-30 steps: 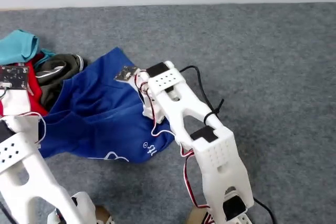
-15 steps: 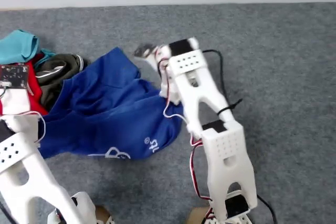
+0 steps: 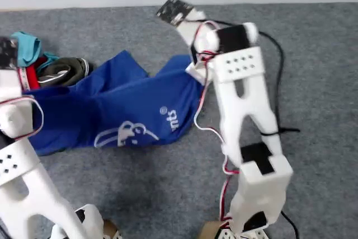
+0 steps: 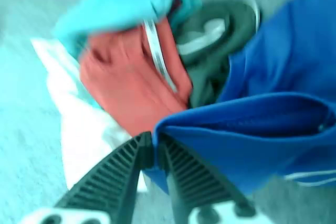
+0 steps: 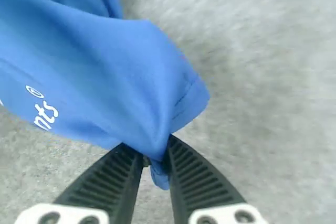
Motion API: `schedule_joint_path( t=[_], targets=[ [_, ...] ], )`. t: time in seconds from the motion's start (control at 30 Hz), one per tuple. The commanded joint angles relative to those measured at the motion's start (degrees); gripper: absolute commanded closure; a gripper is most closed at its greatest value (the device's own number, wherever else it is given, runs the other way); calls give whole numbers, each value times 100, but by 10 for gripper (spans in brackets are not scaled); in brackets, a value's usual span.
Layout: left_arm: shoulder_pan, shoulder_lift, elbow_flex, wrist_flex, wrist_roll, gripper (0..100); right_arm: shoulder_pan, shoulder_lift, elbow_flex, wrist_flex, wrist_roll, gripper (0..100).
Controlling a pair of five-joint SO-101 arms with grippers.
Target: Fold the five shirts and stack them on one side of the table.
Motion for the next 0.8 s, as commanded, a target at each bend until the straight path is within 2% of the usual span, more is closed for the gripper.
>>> schedule_joint_path(
  t=[0.0, 0.2, 0.4, 0.53, 0.77],
  targets=[
    [308, -88, -963, 18, 176, 994, 286, -980, -308, 207, 26, 988],
    [1143, -70, -2404, -26, 141, 994, 822, -2229, -308, -163, 53, 988],
    [1846, -97, -3547, -299, 132, 994, 1156, -3433, -308, -567, 492, 988],
    [1960, -97, -4013, -519, 132, 994, 1437, -4066, -308, -602, 730, 988],
    [2013, -105, -4892, -475, 132, 994, 2369, -4875, -308, -567, 1002, 988]
  ],
)
